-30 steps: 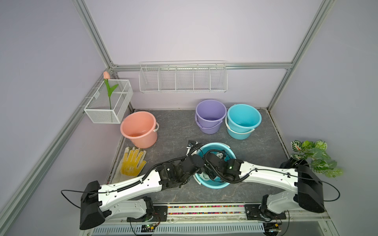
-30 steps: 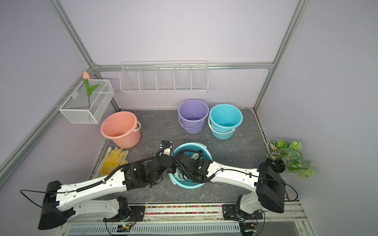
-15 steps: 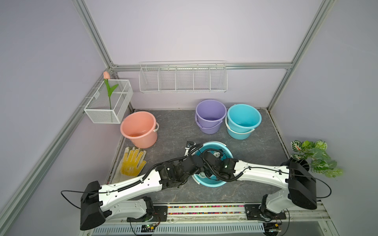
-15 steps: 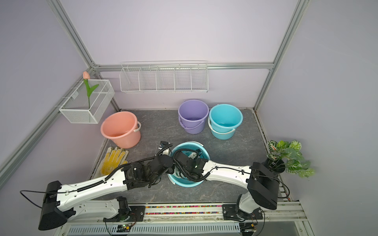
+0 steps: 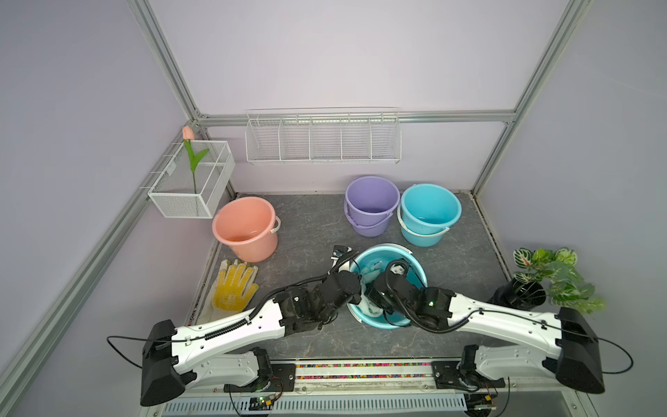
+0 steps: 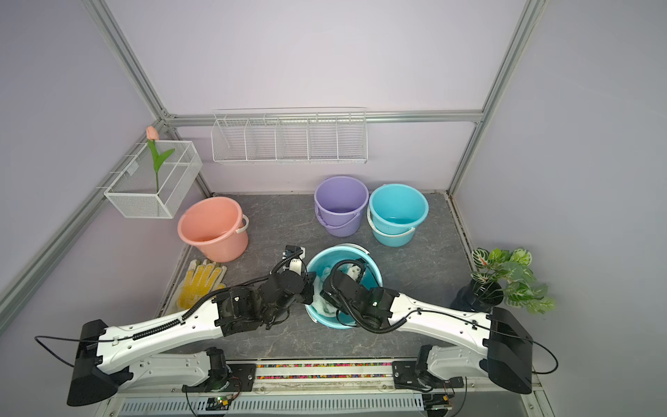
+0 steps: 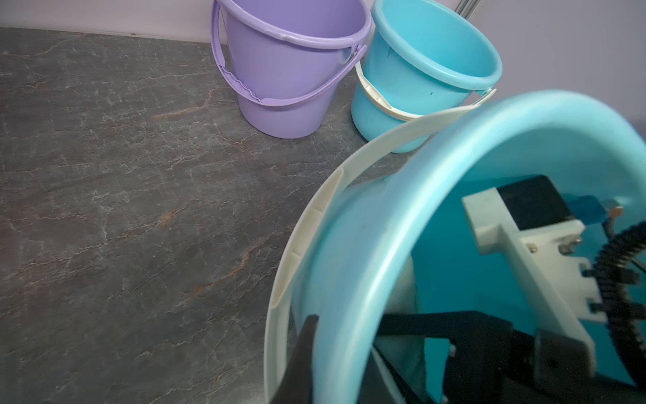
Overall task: Wipe the inside of the bucket with a cloth
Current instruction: Wipe the dirt from the inside of the bucket.
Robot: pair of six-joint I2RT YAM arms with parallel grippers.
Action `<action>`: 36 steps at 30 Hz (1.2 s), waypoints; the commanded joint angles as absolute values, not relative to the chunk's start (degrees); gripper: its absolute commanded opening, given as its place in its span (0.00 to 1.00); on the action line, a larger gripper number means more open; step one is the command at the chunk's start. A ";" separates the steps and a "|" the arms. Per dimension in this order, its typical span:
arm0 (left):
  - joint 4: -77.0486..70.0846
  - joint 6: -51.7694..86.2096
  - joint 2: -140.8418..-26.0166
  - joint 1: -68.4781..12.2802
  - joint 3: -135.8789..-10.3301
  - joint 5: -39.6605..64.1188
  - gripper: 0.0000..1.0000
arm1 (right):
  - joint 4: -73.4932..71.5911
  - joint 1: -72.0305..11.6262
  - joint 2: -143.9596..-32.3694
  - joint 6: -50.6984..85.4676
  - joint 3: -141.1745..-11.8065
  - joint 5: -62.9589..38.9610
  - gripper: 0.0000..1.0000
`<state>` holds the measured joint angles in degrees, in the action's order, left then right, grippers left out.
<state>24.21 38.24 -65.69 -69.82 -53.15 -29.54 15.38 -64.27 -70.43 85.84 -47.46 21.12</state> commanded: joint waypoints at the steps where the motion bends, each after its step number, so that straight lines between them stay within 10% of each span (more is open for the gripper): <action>1: 28.38 35.68 -64.59 -70.45 -54.22 -27.97 0.00 | 8.42 -63.01 -65.43 72.39 -43.70 19.63 0.07; 11: 28.54 34.75 -64.42 -70.45 -54.49 -27.43 0.00 | 3.72 -63.00 -55.84 31.15 -41.98 16.34 0.07; 28: 28.36 28.69 -62.08 -70.47 -54.41 -20.84 0.00 | 15.95 -63.22 -41.29 -96.01 -40.65 8.32 0.07; 36: 28.60 26.24 -63.74 -70.45 -55.75 -15.08 0.00 | 20.48 -63.95 -47.85 -119.11 -47.37 12.85 0.07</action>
<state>29.76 28.21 -63.44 -70.15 -53.43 -18.28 19.05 -63.42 -46.68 -103.92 -44.27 11.18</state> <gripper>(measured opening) 0.134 0.093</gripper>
